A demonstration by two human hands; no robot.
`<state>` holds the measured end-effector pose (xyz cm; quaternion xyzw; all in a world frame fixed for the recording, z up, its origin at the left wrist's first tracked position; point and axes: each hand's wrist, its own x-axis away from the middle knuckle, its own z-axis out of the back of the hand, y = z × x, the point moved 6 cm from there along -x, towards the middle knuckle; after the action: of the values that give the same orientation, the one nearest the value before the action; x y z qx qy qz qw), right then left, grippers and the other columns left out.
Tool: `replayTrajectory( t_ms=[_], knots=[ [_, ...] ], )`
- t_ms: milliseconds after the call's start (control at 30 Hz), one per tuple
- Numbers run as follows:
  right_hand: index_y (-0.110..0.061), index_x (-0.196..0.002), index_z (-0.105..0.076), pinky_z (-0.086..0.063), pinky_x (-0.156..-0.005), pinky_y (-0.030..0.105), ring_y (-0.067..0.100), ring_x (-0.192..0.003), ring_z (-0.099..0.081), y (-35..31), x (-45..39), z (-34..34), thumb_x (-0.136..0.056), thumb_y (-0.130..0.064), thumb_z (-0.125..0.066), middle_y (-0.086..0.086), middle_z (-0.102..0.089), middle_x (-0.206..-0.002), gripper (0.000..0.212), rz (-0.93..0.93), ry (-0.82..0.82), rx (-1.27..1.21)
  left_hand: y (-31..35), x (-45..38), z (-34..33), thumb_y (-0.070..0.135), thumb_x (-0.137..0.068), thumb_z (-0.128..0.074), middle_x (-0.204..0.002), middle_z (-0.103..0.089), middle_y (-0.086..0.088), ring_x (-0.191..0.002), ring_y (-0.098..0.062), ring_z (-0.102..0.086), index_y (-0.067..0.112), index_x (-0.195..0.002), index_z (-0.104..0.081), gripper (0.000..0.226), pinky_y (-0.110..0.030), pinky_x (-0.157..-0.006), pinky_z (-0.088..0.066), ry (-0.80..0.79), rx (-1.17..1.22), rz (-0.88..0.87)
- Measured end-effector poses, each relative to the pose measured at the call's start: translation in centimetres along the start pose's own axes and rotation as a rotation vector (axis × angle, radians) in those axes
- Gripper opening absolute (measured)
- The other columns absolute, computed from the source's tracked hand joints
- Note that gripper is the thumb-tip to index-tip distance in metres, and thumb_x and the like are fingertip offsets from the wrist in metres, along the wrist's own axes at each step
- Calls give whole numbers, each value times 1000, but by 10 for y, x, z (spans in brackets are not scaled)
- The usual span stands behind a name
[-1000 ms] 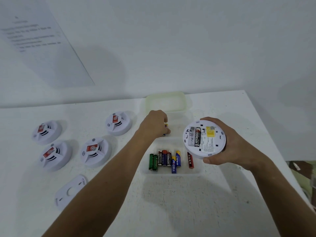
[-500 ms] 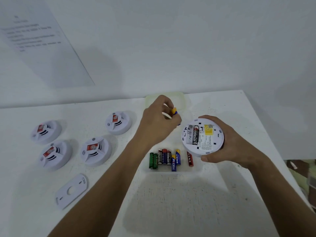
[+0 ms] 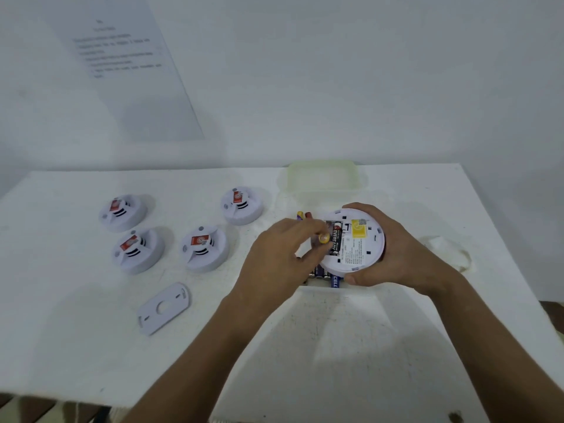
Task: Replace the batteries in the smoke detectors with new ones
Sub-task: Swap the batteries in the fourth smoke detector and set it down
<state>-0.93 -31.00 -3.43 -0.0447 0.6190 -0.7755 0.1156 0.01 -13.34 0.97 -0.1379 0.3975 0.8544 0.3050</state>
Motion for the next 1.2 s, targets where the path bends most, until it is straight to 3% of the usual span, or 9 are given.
replayTrajectory(
  t_ms=[100, 200, 367, 500, 633, 733, 933, 1100, 1200],
  knots=[
    [-22, -132, -50, -56, -88, 29, 15, -114, -62, -7, -10, -17, -47, -22, -90, -8, -63, -122, 94, 5, -18, 8, -12, 14, 15, 20, -82, -72, -96, -74, 4, -87, -7, -64, 20, -96, -73, 14, -25, -74, -53, 57, 9, -4],
    [-21, -132, -51, -56, -84, 27, 12, -111, -63, -12, -21, -36, -46, -16, -91, -10, -64, -119, 95, 13, -51, 4, -24, 23, 32, 16, -80, -76, -102, -71, 7, -94, -1, -64, 13, -100, -77, 20, -13, -85, -50, 73, 72, 19],
    [-22, -132, -50, -53, -89, 23, 10, -113, -61, -24, -43, -70, -49, -13, -91, -15, -62, -120, 93, 54, -105, 73, -42, 38, 59, 23, -84, -72, -108, -68, 1, -95, -3, -60, 13, -102, -76, 21, -7, -79, -47, 3, -45, 23],
    [-27, -133, -48, -52, -94, 29, 12, -117, -59, -35, -57, -102, -50, -17, -91, -16, -61, -121, 94, 81, -183, 93, -70, 54, 86, 21, -77, -80, -111, -62, 7, -95, 0, -61, 24, -102, -75, 25, -15, -73, -54, 41, 178, 414],
    [-24, -134, -48, -55, -85, 26, 11, -115, -61, -38, -68, -134, -53, -2, -89, -12, -64, -120, 93, 57, -284, 1, -92, 72, 108, 21, -67, -87, -106, -72, 1, -82, -14, -72, 31, -125, -58, 66, -28, -67, -59, -2, 470, 752],
    [-25, -135, -46, -56, -90, 34, 17, -118, -60, -39, -75, -158, -52, -8, -91, -6, -62, -125, 96, 51, -351, -10, -101, 87, 122, 16, -68, -87, -91, -76, -3, -78, -21, -73, 32, -135, -49, 79, -28, -62, -58, -50, 547, 848],
    [-24, -135, -46, -55, -89, 26, 13, -120, -59, -41, -85, -195, -53, -5, -89, -7, -61, -128, 95, 76, -431, -14, -118, 117, 141, 19, -73, -83, -85, -75, -8, -73, -25, -72, 29, -142, -42, 81, -35, -67, -60, 61, 572, 903],
    [-25, -133, -48, -55, -85, 23, 9, -116, -60, -39, -90, -204, -55, 1, -87, -10, -63, -124, 91, 60, -455, -30, -136, 130, 148, 36, -85, -71, -86, -76, -1, -71, -15, -71, 23, -136, -50, 57, -31, -64, -58, 205, 449, 879],
    [-27, -134, -47, -56, -81, 23, 5, -118, -59, -35, -90, -199, -54, -2, -87, -14, -62, -126, 93, 33, -435, -35, -164, 146, 159, 54, -78, -70, -104, -69, 11, -86, -7, -65, 31, -132, -54, 60, -22, -72, -51, 164, 78, 879]
  ],
)
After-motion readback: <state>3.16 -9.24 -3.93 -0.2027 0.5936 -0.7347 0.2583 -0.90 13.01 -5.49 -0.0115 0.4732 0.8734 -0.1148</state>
